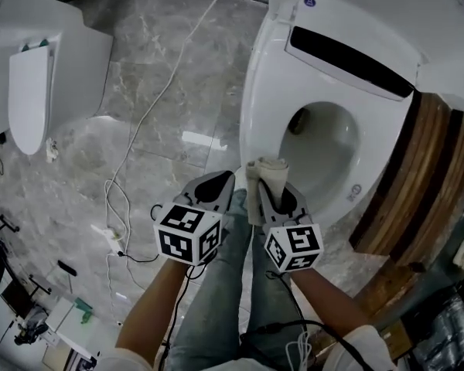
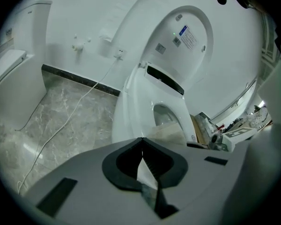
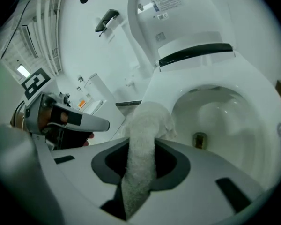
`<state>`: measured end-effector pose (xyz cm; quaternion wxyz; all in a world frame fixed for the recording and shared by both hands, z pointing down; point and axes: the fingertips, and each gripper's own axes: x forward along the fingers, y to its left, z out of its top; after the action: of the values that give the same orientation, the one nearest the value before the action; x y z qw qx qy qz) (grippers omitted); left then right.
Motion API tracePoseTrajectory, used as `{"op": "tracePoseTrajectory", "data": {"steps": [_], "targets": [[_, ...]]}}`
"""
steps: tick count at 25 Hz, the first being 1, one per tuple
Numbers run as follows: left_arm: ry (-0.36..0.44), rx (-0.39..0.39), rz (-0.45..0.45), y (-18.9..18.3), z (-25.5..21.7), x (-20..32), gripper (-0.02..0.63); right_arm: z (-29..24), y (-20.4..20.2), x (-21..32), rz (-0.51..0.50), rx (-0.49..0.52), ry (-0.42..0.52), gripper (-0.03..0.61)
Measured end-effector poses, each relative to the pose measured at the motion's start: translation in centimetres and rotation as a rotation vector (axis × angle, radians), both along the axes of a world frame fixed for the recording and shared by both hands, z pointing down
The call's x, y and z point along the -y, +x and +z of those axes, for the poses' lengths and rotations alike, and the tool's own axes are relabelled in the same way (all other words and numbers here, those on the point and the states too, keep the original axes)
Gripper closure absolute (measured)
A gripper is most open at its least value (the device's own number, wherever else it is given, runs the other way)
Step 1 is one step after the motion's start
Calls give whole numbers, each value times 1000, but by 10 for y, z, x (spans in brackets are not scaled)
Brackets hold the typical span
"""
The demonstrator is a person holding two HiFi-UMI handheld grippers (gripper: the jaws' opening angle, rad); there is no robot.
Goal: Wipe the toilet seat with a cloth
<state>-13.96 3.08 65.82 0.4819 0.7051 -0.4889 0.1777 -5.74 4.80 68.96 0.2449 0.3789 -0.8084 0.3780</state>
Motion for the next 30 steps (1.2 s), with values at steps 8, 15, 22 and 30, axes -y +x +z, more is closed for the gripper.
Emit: {"op": "tracePoseTrajectory", "data": {"steps": [8,15,22,30], "targets": [[42,-10,-16,-14,-4,49,600,-4,-19,89,127,29,37,489],[99,5,11,-24,-10,110,600,-11,-20,170,182,8,103,489],[96,0,18,-19,-14,125,600,-17,-17,207,253,16,79,489],[52,-25,58,15,-8,118,600,-19,16,221,357,11,70,489]]}}
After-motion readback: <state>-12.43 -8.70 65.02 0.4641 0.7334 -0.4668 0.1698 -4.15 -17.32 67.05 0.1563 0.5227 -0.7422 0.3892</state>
